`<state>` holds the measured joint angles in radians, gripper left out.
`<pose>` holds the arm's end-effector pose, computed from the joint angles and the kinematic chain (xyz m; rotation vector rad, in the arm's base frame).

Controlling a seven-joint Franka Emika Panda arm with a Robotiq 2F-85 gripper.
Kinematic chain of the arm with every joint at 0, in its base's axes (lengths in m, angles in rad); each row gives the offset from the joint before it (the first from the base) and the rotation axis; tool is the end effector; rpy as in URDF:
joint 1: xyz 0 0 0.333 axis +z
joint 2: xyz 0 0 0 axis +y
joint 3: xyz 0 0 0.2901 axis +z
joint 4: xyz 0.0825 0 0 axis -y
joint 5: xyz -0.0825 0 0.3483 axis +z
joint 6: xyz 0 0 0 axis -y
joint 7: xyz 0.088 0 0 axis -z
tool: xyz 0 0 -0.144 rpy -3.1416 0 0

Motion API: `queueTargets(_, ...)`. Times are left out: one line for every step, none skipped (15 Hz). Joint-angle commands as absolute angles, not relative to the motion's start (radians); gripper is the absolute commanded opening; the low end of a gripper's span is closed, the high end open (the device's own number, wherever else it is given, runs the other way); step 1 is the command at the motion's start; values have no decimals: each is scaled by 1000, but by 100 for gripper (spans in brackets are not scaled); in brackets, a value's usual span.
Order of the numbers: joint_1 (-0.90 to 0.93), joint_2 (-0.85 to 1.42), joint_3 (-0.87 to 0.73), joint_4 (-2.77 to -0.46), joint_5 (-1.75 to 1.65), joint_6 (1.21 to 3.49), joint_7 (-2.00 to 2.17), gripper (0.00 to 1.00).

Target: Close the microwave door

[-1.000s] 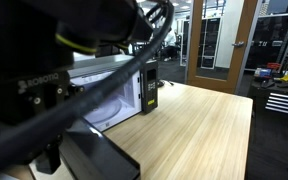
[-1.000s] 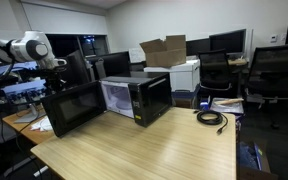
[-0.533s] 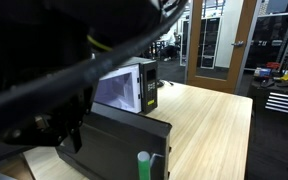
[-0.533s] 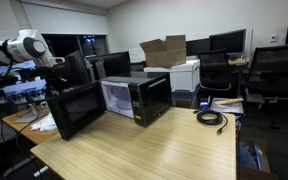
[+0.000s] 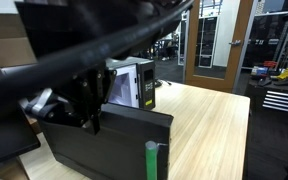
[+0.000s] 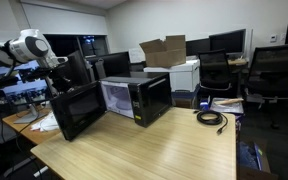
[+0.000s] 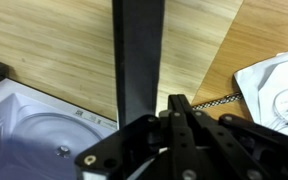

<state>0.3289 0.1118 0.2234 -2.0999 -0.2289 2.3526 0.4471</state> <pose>0.4742 0.2804 0.3419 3.0407 0.3850 0.3050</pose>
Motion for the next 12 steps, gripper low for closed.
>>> queueTargets(307, 63, 198, -2157, -273, 2366, 509, 1)
queueTargets(304, 61, 192, -2161, -281, 2368, 529, 0)
queueTargets(301, 61, 187, -2164, -282, 2371, 540, 1)
queueTargets(297, 59, 180, -2167, -288, 2373, 559, 1)
queueTargets(293, 59, 175, -2168, -291, 2373, 573, 1)
queueTargets(287, 59, 168, -2169, -299, 2374, 591, 1)
queueTargets(282, 59, 161, -2169, -304, 2373, 605, 1)
queueTargets(274, 59, 154, -2171, -311, 2376, 609, 1)
queueTargets(267, 59, 154, -2173, -296, 2393, 590, 26)
queueTargets(265, 62, 157, -2173, -288, 2407, 583, 28)
queueTargets(266, 64, 163, -2173, -278, 2420, 580, 32)
queueTargets(273, 68, 171, -2172, -272, 2431, 583, 40)
